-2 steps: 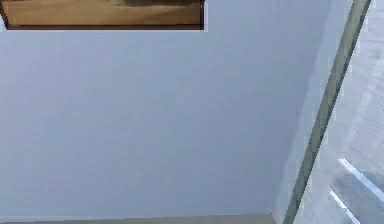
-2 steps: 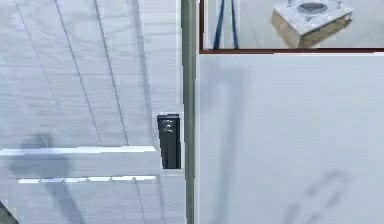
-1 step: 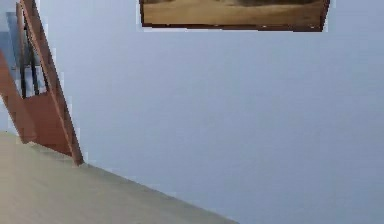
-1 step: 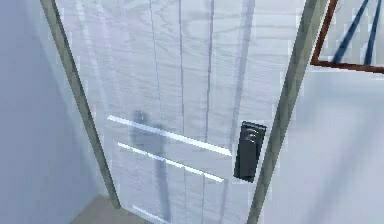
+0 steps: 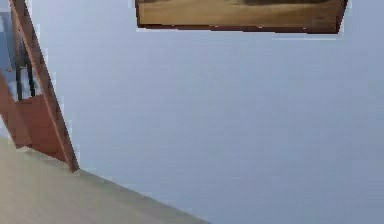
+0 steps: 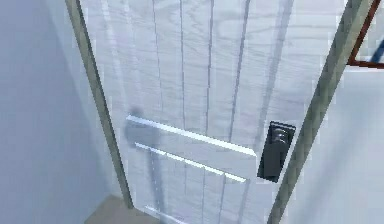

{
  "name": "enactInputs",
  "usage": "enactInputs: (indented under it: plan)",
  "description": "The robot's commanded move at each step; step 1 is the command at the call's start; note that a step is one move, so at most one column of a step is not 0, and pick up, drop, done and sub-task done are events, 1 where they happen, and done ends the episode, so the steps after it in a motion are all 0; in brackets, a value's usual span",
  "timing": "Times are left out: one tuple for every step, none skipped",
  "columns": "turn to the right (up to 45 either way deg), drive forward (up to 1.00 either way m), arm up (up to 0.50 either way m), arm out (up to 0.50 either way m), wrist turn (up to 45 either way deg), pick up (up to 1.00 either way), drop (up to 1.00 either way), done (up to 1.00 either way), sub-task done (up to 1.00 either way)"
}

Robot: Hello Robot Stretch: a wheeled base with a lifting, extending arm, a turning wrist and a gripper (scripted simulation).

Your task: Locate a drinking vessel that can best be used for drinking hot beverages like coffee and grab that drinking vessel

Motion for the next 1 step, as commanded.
enactInputs:
  plan:
    - [-18.0, 0.0, 0.0, 0.0, 0.0, 0.0, 0.0, 0.0, 0.0]
